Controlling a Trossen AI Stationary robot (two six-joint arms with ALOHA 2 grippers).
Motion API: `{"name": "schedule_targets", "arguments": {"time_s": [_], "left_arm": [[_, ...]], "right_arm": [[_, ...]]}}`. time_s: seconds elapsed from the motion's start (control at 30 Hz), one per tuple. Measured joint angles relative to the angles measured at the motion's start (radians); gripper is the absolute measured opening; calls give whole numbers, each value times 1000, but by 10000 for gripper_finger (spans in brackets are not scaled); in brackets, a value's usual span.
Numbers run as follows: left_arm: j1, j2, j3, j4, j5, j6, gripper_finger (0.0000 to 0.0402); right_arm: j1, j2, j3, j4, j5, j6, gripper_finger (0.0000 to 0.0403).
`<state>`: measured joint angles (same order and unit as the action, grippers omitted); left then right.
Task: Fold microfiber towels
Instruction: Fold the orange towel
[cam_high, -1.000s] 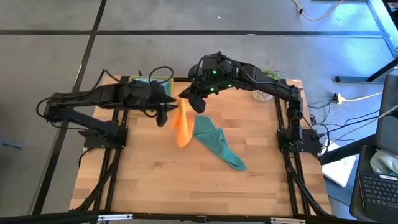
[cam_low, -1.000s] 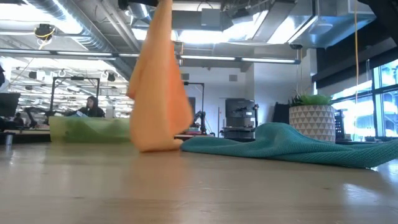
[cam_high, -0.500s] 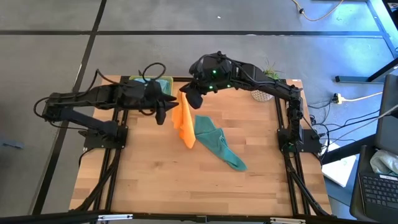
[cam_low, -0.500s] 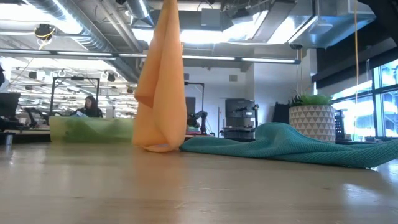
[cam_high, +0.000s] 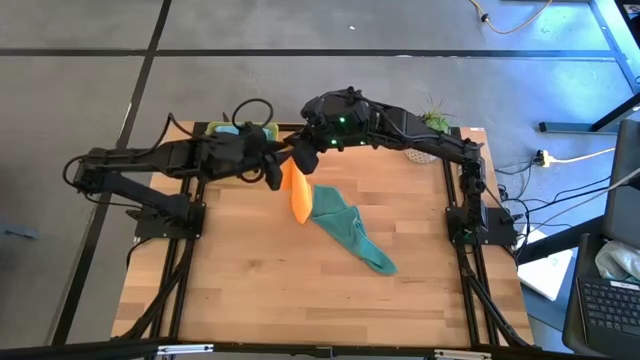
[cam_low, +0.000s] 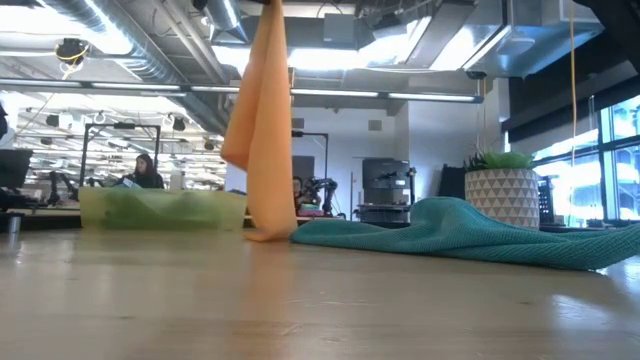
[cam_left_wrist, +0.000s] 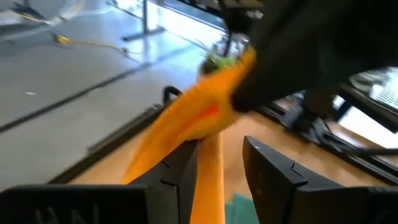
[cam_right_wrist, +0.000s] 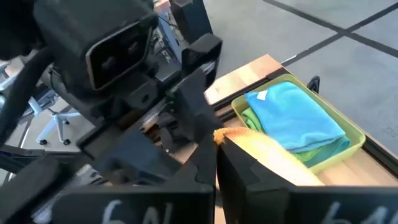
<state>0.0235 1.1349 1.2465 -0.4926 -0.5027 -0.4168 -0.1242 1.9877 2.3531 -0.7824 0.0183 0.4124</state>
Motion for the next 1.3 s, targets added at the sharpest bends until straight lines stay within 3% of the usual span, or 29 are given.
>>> {"name": "schedule_targets", "arguments": {"time_s": [0.13, 0.7, 1.0, 1.13, 1.3], "left_arm": [[0, 5, 0, 9, -63, 2, 121], [0, 4, 0, -6, -99, 7, 121], [0, 4, 0, -282, -145, -70, 121], [0, 2, 0, -322, -133, -96, 121], [-21, -6, 0, -292, -21, -150, 121]], "right_arm": [[13, 3, 0, -1, 2, -2, 6], [17, 3, 0, -32, 26, -28, 6], [16, -8, 0, -32, 41, -25, 6], [16, -9, 0, -33, 41, -25, 6], [11, -9, 0, -59, 60, -24, 6]]}}
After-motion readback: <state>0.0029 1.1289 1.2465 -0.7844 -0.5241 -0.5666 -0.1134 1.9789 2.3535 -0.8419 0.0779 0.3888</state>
